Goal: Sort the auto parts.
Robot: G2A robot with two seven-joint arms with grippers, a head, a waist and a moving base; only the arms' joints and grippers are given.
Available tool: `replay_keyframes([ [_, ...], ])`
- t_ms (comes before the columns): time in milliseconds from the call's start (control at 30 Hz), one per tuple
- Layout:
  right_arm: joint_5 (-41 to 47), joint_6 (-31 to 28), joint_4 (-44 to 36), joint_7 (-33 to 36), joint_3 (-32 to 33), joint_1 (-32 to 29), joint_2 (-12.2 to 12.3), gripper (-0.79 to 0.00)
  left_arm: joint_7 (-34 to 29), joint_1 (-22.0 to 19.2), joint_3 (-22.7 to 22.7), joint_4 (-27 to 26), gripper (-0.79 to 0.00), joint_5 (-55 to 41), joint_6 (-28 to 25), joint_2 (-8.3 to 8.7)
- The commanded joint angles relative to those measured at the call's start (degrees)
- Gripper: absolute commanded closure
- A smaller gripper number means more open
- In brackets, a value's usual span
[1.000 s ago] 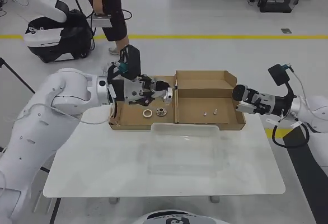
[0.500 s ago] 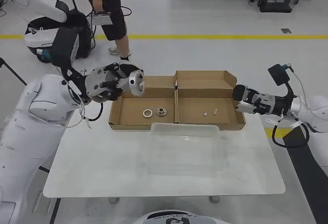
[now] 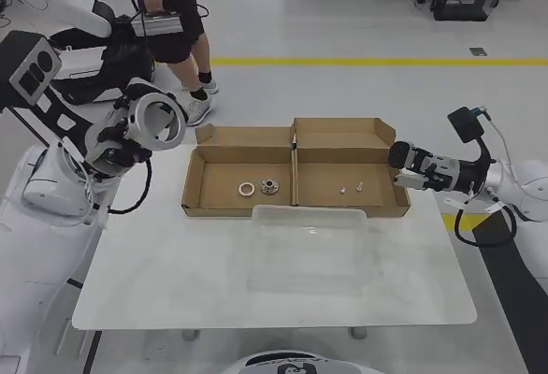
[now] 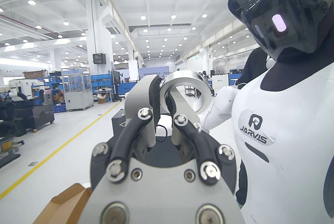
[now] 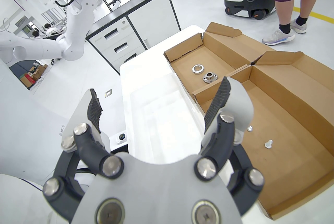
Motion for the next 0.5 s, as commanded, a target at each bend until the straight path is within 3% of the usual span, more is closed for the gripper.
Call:
replay_keyframes([
  [0, 0.0, 0.0, 0.0, 0.0, 0.0, 0.0, 0.0, -0.785, -1.4, 0.6, -0.9, 0.0, 0.0, -0.5, 0.0, -0.08],
  [467, 0.0, 0.0, 0.0, 0.0, 0.0, 0.0, 0.0, -0.785, -10.6, 4.8, -5.4, 0.9, 0.0, 3.0, 0.0, -0.4],
])
